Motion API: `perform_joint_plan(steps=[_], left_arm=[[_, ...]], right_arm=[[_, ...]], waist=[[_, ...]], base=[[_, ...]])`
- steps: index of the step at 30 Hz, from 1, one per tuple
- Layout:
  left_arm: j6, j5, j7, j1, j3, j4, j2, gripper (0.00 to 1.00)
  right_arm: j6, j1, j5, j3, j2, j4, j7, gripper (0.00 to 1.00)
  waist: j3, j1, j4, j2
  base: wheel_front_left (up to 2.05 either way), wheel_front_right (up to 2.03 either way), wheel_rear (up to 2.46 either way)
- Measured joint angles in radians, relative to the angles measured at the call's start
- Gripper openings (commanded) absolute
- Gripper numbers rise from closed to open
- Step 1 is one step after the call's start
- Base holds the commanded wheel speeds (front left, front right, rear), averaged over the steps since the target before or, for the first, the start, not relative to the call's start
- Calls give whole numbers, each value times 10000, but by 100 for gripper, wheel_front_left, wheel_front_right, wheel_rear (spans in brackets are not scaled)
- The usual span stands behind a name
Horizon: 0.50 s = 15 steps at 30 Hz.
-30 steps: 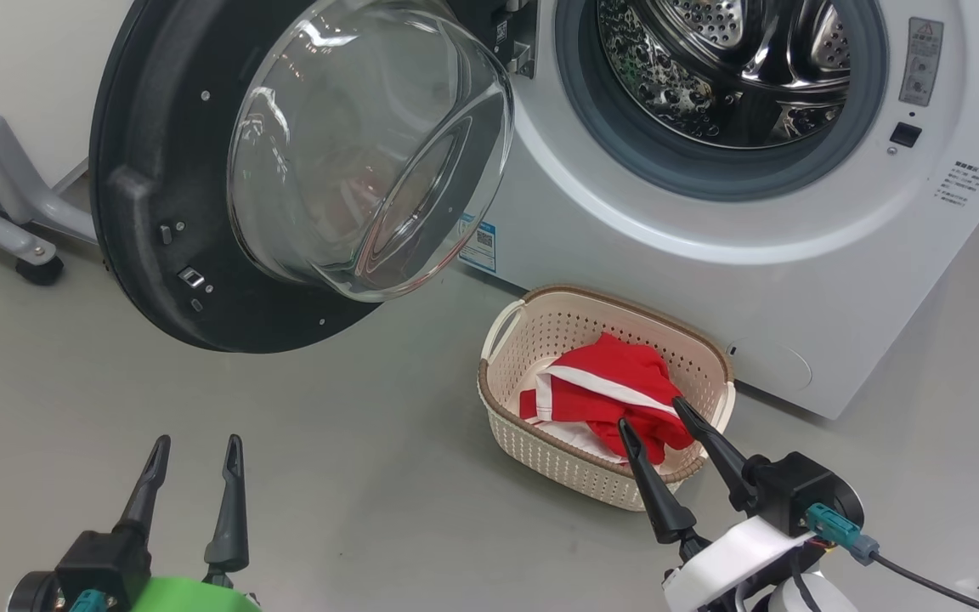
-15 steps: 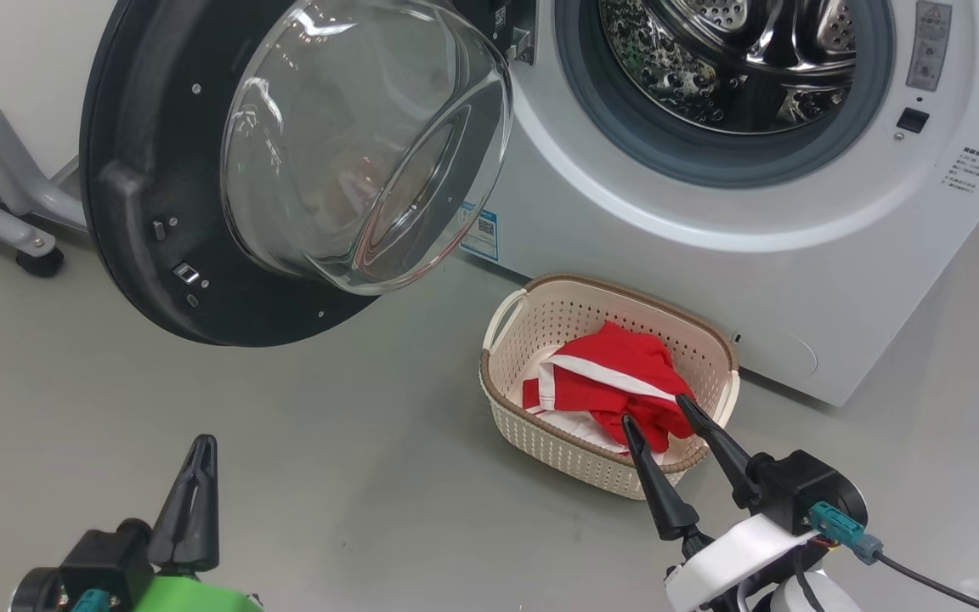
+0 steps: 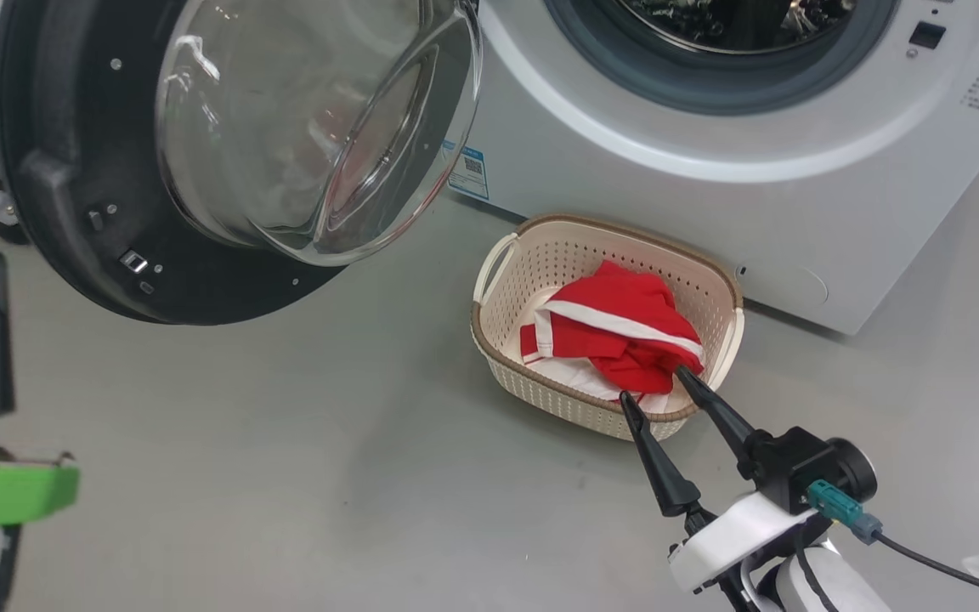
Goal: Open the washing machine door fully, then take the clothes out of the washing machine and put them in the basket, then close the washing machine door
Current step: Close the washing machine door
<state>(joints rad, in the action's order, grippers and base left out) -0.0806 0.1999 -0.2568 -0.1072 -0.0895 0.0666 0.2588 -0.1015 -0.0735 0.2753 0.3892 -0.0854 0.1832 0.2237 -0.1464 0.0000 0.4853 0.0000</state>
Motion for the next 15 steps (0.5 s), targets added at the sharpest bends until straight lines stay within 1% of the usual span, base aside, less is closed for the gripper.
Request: perform_joint_plan(steps=[4,9,12,13,14,15], left_arm=[[-61,-44,8,-952,-573,608,842,0],[-119,462,341,-2223,-1689,727,1691,0],[-128,1005,619,-2922,-2163,502,1983,0],[-128,1273,721,-3177,-2345,347,2004,0],[-128,1273,721,-3177,-2345,347,2004,0],[-128,1578,821,-3427,-2523,150,2010,0]], right_arm=[[2,-274,-234,-25,-228,-188,-136,100],[0,-621,-318,-52,-454,-328,-265,100],[0,-737,-332,-63,-512,-382,-313,100],[0,-779,-334,-61,-533,-382,-332,100],[0,-779,-334,-61,-533,-382,-332,100],[-2,-823,-341,-59,-552,-382,-332,100]], waist=[[-448,0,-154,0],[-976,0,-372,0],[-1235,0,-531,0],[-1307,0,-591,0],[-1307,0,-591,0],[-1367,0,-653,0]], base=[[0,0,0],[0,0,0],[0,0,0],[0,0,0],[0,0,0],[0,0,0]])
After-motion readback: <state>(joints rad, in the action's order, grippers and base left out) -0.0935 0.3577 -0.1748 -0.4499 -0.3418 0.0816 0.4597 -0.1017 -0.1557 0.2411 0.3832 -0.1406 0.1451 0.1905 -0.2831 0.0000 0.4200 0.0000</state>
